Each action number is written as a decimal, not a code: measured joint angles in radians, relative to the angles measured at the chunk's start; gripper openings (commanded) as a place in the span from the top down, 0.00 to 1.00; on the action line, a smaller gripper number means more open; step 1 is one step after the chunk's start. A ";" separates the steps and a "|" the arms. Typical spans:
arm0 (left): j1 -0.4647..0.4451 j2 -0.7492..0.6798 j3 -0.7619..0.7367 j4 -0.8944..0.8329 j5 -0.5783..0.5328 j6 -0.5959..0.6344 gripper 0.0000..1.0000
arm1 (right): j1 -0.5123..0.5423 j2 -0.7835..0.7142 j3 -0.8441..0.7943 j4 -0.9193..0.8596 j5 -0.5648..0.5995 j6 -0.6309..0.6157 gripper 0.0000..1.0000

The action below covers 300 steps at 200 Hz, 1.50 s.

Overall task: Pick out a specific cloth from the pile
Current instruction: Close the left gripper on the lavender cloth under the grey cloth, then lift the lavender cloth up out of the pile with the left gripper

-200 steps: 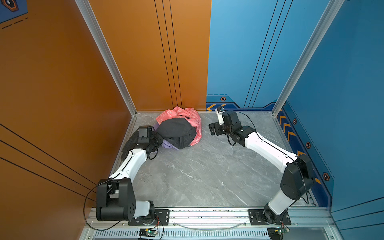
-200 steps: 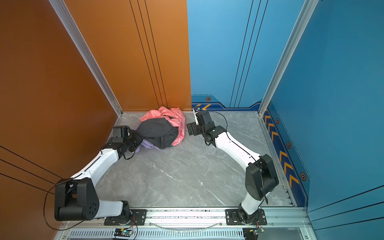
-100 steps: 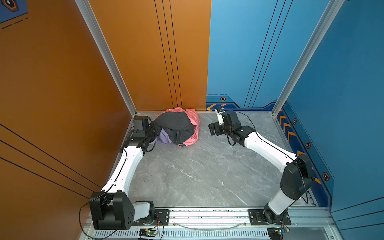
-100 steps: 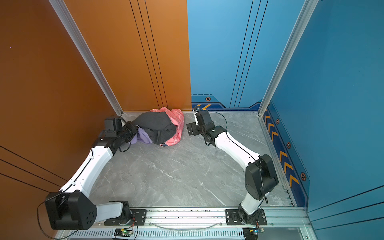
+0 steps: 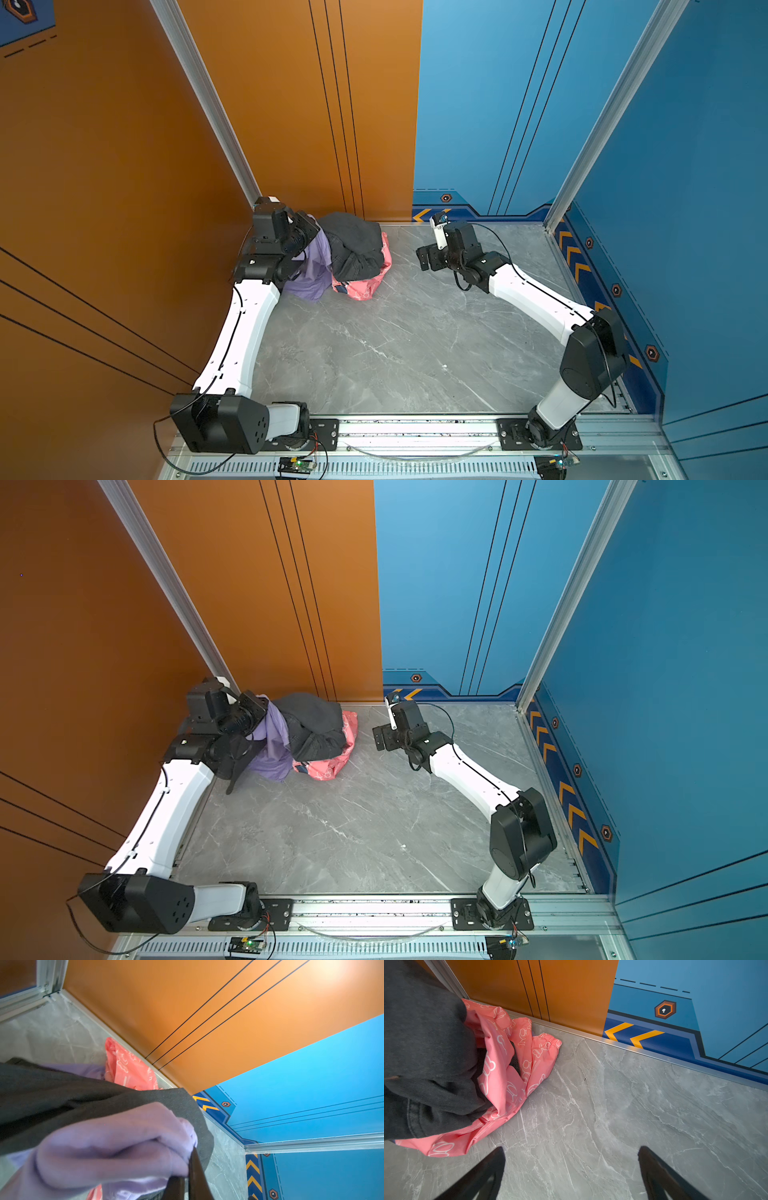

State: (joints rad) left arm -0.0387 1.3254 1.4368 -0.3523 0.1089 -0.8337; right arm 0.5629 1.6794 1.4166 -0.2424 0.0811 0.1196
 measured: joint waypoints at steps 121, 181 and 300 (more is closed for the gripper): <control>-0.027 0.248 0.463 0.023 0.238 0.070 1.00 | -0.015 0.000 0.082 0.003 -0.108 -0.011 0.00; 0.007 0.282 0.667 0.178 0.270 -0.027 1.00 | -0.019 0.000 0.101 0.001 -0.169 -0.011 0.00; -0.113 0.452 0.966 0.343 0.327 -0.196 1.00 | -0.054 0.000 0.151 -0.003 -0.194 -0.011 0.00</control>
State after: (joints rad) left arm -0.1516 1.7771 2.4031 -0.0090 0.4362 -1.0298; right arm 0.5091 1.6791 1.5681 -0.2459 -0.1127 0.1081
